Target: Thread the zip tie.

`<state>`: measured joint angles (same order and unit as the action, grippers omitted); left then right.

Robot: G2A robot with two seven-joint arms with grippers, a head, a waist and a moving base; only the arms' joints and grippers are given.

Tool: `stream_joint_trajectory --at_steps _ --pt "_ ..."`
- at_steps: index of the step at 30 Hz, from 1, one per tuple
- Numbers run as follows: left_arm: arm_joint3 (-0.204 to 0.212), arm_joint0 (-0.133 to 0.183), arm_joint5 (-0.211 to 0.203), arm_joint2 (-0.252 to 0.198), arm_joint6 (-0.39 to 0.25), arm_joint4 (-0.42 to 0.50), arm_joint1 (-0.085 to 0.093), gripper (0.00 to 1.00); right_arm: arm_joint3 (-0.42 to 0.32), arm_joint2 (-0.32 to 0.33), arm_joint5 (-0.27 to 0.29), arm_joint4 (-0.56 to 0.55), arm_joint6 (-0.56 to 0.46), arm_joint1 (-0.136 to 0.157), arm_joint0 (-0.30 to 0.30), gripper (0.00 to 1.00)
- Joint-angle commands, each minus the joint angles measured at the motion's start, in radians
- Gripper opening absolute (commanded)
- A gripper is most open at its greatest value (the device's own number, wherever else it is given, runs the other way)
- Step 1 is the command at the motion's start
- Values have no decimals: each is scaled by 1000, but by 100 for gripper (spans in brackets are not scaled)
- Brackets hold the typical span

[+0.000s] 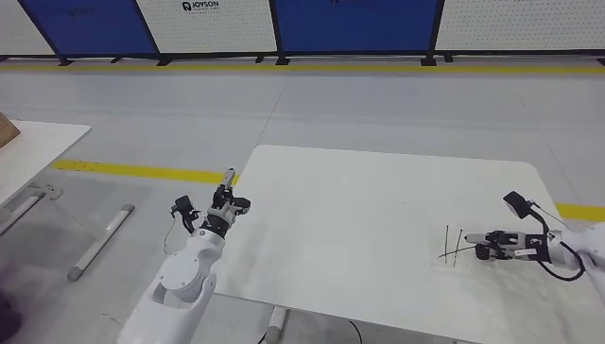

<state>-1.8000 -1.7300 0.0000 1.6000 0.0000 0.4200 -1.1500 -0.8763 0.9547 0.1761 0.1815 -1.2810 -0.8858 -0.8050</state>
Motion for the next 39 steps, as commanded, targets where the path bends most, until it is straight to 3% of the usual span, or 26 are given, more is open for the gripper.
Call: stream_joint_trajectory --at_steps 1,6,9,13,17,26,33,39 --pt "0 0 0 0 0 0 0 100 4 0 3 0 -2 -1 1 35" --pt "0 0 0 0 0 0 0 100 12 -3 -7 -10 -7 -5 6 31" --pt "0 0 0 0 0 0 0 100 18 -3 -7 -10 -9 -7 8 23" --pt "0 0 0 0 0 0 0 100 25 -1 -5 -7 -16 -8 10 24" --pt "0 0 0 0 0 0 0 100 34 0 -5 -6 -25 -10 15 0" --pt "0 0 0 0 0 0 0 100 37 10 0 -3 -26 -12 16 0" --pt "0 0 0 0 0 0 0 100 24 70 87 69 -53 4 -10 0" --pt "0 0 0 0 0 0 0 100 -43 161 164 171 -75 29 -68 0"
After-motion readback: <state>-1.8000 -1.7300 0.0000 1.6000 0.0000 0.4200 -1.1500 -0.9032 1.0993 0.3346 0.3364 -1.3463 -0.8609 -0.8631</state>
